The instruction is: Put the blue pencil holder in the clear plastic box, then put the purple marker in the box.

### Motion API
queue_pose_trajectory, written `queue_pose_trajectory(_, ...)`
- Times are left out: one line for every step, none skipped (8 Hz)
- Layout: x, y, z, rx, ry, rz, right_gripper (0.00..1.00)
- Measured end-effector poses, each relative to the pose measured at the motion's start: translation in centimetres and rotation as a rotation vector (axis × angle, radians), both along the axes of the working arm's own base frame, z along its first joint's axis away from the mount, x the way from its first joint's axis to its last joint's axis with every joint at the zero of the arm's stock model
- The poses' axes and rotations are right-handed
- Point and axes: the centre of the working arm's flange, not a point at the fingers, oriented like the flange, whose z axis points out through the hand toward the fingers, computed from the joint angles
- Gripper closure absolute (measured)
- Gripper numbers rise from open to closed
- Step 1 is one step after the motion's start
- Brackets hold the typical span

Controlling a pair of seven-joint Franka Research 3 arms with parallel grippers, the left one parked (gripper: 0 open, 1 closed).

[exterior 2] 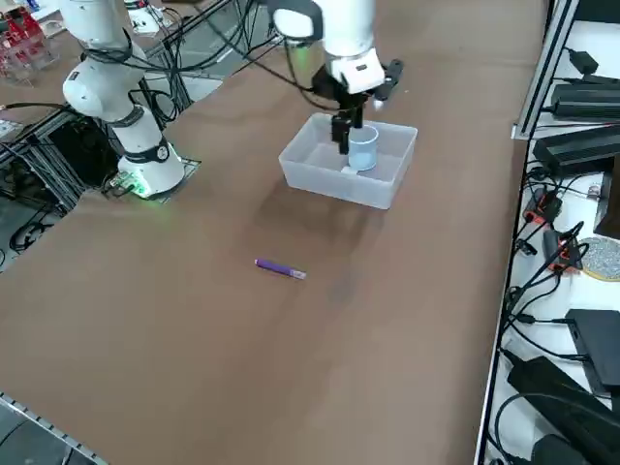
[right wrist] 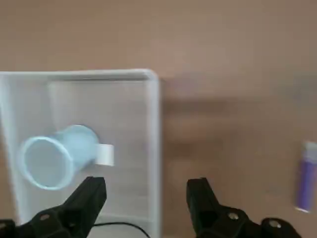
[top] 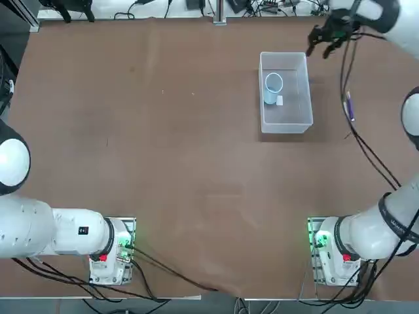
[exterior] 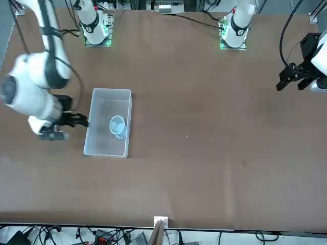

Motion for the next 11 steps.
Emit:
queue_pose_trajectory(-0.4, -3.6, 0.4, -0.040, 0.002, -0.002, 0.04)
queue_pose_trajectory(-0.9, -6.9, -0.2, -0.067, 0.012, -0.004, 0.06)
queue_pose_trajectory(-1.5, -10.0, -1.4, -0.075, 0.014, -0.005, 0.11)
queue_pose_trajectory(-2.2, -13.0, -3.0, -0.078, 0.007, -0.013, 0.12)
queue_pose_trajectory(-2.9, -15.5, -5.0, -0.086, -0.008, -0.025, 0.11)
queue_pose_trajectory(-3.7, -17.2, -7.3, -0.097, -0.025, -0.030, 0.11)
queue_pose_trajectory(-4.5, -18.3, -9.7, -0.108, -0.038, -0.037, 0.11)
queue_pose_trajectory(-5.3, -19.1, -11.8, -0.116, -0.041, -0.042, 0.12)
queue_pose_trajectory(-5.8, -19.5, -13.4, -0.119, -0.031, -0.045, 0.13)
queue_pose_trajectory(-6.0, -19.6, -14.6, -0.119, -0.017, -0.046, 0.13)
queue_pose_trajectory(-6.2, -19.6, -15.6, -0.118, -0.001, -0.046, 0.19)
